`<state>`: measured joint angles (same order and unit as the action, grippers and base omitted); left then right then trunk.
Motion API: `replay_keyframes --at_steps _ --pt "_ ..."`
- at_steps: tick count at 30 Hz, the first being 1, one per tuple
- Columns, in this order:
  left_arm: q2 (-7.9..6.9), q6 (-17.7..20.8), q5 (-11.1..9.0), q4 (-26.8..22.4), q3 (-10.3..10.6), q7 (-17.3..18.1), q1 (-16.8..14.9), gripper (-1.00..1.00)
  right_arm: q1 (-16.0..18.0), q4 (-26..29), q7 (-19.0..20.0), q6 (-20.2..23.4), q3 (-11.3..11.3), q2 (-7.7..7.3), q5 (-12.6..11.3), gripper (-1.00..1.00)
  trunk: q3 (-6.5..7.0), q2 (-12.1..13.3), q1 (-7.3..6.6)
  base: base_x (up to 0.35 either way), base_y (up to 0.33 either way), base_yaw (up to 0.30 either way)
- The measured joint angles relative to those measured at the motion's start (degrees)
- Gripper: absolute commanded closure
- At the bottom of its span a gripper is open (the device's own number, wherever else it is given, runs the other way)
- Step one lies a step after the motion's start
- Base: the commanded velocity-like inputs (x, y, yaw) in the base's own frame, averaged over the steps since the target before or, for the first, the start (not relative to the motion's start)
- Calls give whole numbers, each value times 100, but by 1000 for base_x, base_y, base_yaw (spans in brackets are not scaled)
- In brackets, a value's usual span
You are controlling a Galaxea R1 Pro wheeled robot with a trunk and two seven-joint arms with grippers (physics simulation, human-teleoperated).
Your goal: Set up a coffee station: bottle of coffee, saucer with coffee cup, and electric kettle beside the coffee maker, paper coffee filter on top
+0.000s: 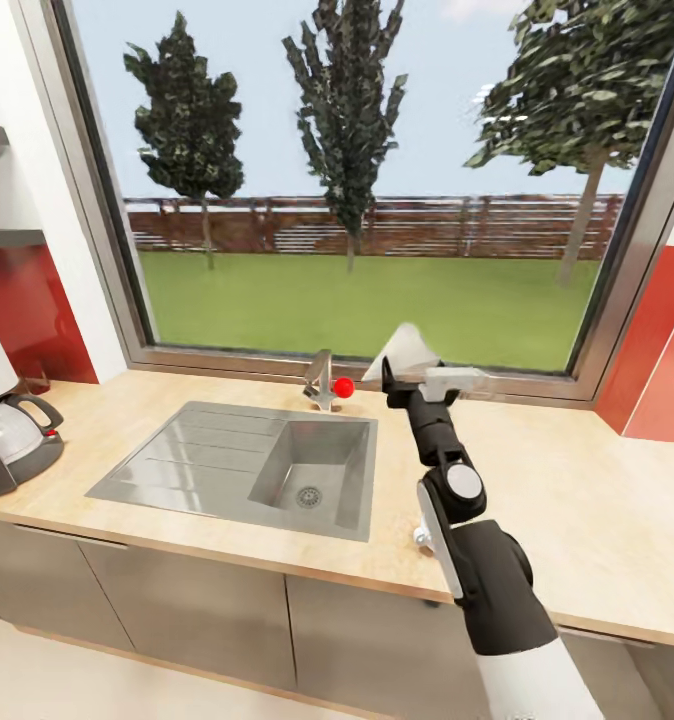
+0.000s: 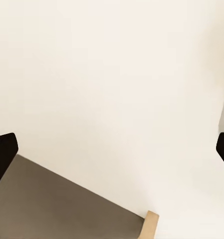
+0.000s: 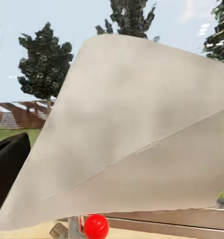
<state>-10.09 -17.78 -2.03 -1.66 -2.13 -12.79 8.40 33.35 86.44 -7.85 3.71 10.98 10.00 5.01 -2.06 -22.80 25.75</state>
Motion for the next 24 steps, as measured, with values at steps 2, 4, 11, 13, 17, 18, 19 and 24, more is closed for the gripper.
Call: replay_keyframes --at_steps 2,4,11,13,17,18,19,24 --pt "-16 -1 -14 1 4 -1 0 -100 52 -19 -108 47 581 0 -1 100 0 1 2 -186 175 0" --pt "-27 -6 -18 0 2 -2 1 -100 52 -30 -120 50 769 0 -4 100 0 1 2 -213 204 0" --pt "-30 -29 -6 1 2 -3 1 -100 51 -42 -126 76 1096 0 -492 100 0 1 0 -153 249 0" --pt "-30 -30 -1 1 2 -3 1 -100 51 -26 -126 85 1149 0 -657 100 0 1 0 -30 293 0" --pt "-29 -21 -7 1 2 -3 1 -100 51 -3 -126 94 1205 0 -873 100 0 1 0 -10 300 0" --pt "-31 -21 -11 1 1 -3 1 -100 51 -3 -126 95 1208 0 -884 100 0 1 0 -3 303 0" --pt "-33 -21 -17 2 -3 -4 1 -100 51 -5 -126 95 1212 0 -898 100 0 1 0 -2 303 0" --pt "-34 -15 -31 9 -13 -4 1 -100 47 -37 -123 88 1218 0 -920 100 0 0 -2 88 299 0"
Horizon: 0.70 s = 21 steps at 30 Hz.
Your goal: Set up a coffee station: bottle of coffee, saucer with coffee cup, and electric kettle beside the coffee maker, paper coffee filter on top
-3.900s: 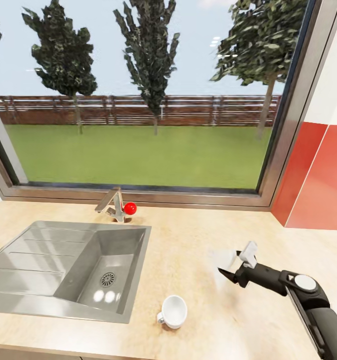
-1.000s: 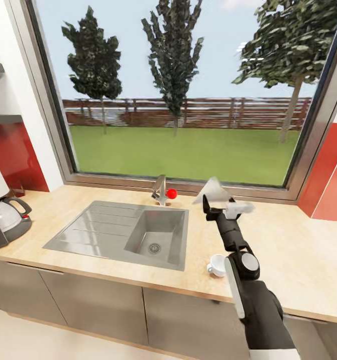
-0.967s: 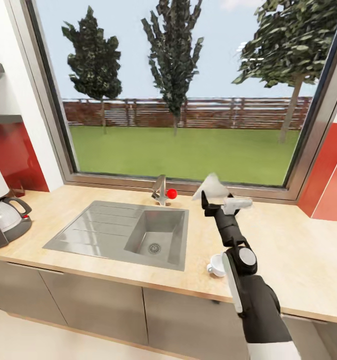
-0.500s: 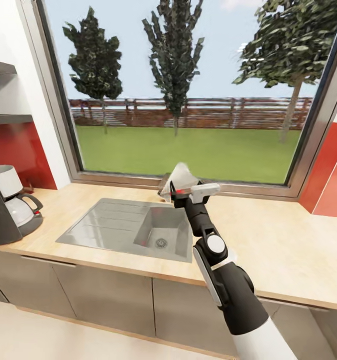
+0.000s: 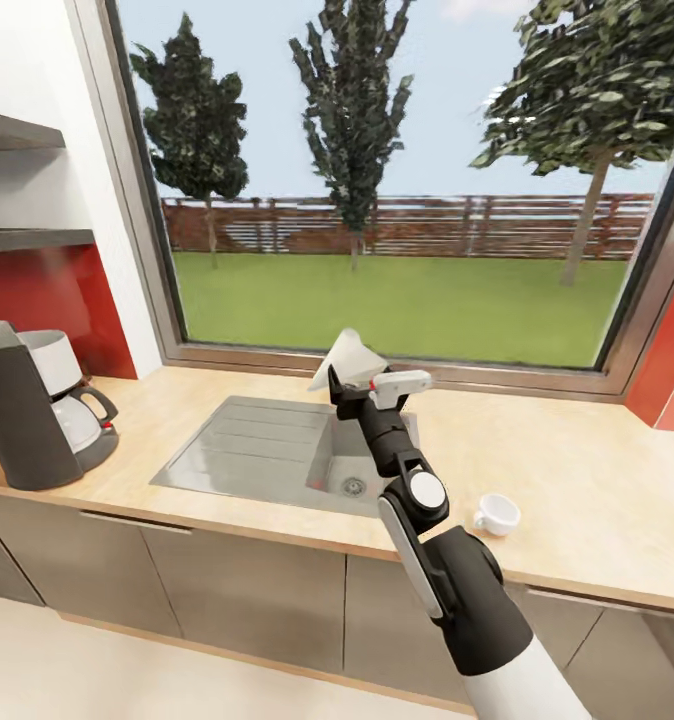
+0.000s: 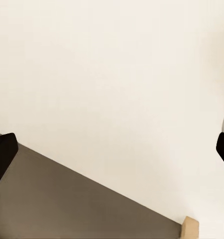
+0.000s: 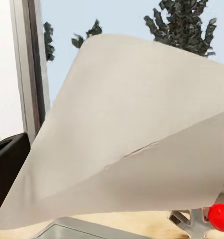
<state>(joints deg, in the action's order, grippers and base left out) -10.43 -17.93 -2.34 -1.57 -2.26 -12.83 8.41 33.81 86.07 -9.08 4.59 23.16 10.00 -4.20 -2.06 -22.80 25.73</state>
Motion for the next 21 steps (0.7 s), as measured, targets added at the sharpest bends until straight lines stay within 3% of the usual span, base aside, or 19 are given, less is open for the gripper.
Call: replay_keyframes --at_steps 4,10,12,18,21 --pt "7 16 -4 1 -4 0 0 -100 -77 8 9 -1 -1 0 -3 100 0 0 -1 207 284 0" --pt "30 28 -12 1 -23 -1 0 -100 -714 1 30 -43 3 0 -5 100 -1 -1 -1 261 237 0" --pt "39 46 -13 1 -25 0 -1 -100 -867 9 31 -52 325 0 4 100 0 -1 -1 277 149 0" --pt "48 56 -13 1 -29 0 -1 -100 -911 -7 37 -69 525 0 5 100 0 0 -1 278 138 0" --pt "49 62 -18 -6 -27 -2 -1 -100 -919 -18 40 -72 867 0 5 100 0 0 0 212 238 0"
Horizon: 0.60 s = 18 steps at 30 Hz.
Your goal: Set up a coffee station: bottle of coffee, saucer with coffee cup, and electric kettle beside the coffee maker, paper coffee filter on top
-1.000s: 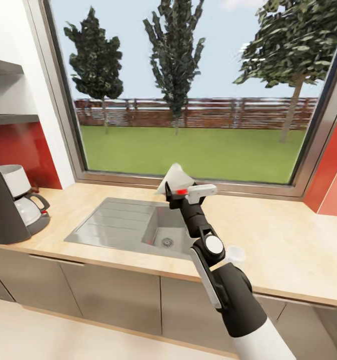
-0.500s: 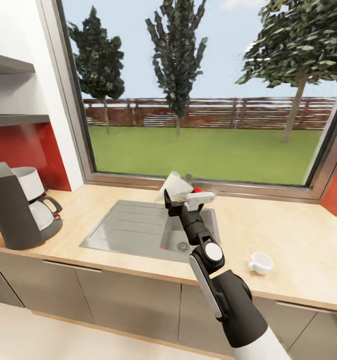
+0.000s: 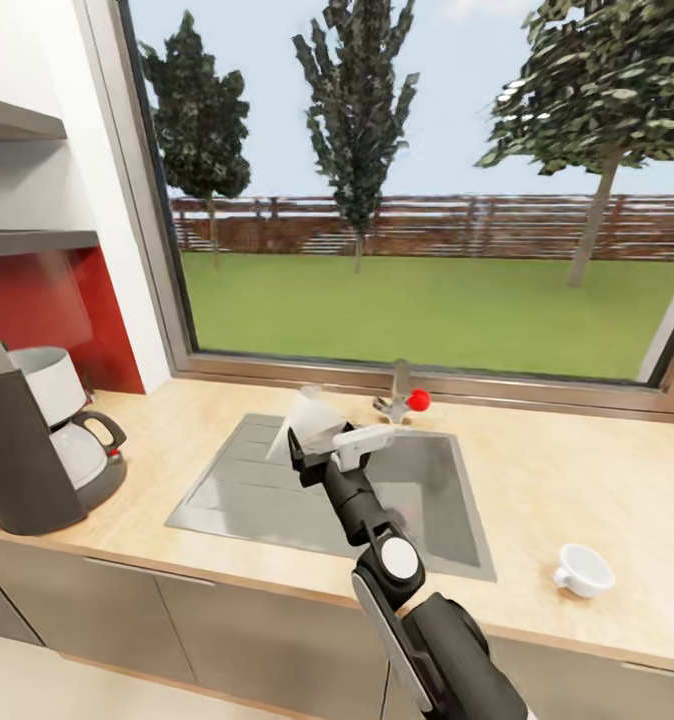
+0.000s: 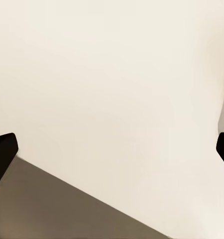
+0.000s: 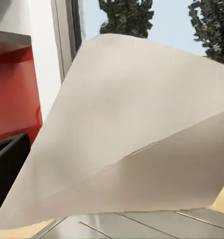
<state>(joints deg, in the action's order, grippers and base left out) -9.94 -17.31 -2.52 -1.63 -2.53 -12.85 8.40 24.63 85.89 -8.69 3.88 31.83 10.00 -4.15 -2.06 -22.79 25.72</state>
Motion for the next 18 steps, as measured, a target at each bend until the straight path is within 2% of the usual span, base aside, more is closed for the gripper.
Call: replay_keyframes --at_steps 3,4,7,9,18 --pt "0 7 -1 -3 1 0 -6 -100 -9 -31 1 -4 33 0 6 100 0 0 0 168 287 0" --pt "0 9 -1 -3 2 0 -7 -100 -17 -61 2 -11 37 -46 3 100 0 0 0 159 296 0" --pt "4 7 1 -3 2 0 -6 -100 -39 -103 0 -156 50 -383 -8 100 0 1 1 91 289 0" --pt "9 4 2 -2 -5 2 -7 -100 -47 -118 -6 -278 57 -473 -11 100 1 -3 0 18 90 25" --pt "17 3 20 8 -13 4 0 -100 -169 -163 -35 -356 54 -532 0 100 56 -1 2 2 11 174"
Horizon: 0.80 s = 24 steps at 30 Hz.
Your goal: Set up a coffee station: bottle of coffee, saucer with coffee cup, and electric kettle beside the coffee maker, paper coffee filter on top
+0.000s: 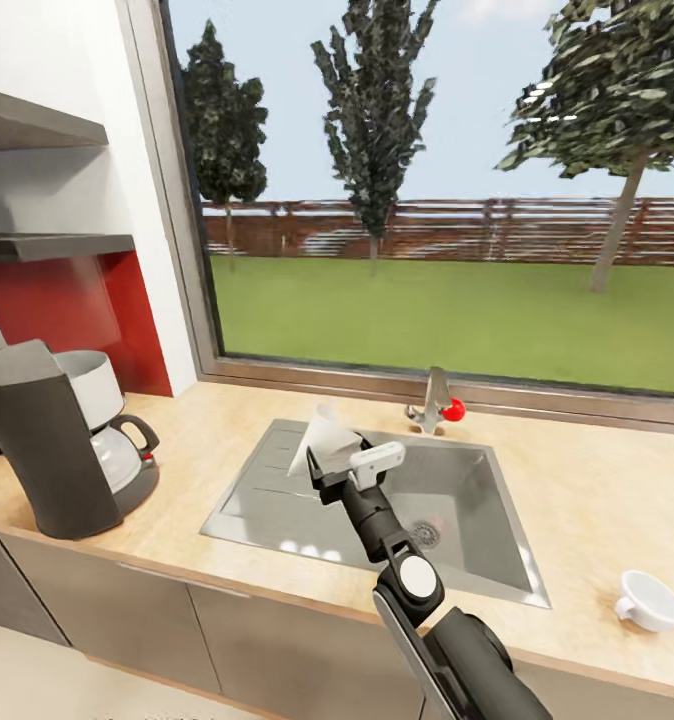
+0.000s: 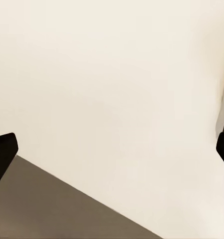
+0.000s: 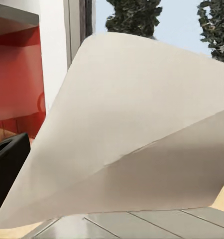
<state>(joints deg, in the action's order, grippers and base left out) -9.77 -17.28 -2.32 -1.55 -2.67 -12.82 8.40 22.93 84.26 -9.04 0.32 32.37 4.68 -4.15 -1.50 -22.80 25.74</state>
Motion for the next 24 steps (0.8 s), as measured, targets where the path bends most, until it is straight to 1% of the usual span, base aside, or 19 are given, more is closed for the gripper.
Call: replay_keyframes --at_steps 15,24 --pt "0 0 -5 7 1 0 -1 -100 -32 22 -2 3 0 8 1 100 94 -5 1 0 0 206" --pt "0 0 -6 36 0 1 -2 -100 -30 34 -1 7 0 9 1 100 121 -7 2 0 0 250"
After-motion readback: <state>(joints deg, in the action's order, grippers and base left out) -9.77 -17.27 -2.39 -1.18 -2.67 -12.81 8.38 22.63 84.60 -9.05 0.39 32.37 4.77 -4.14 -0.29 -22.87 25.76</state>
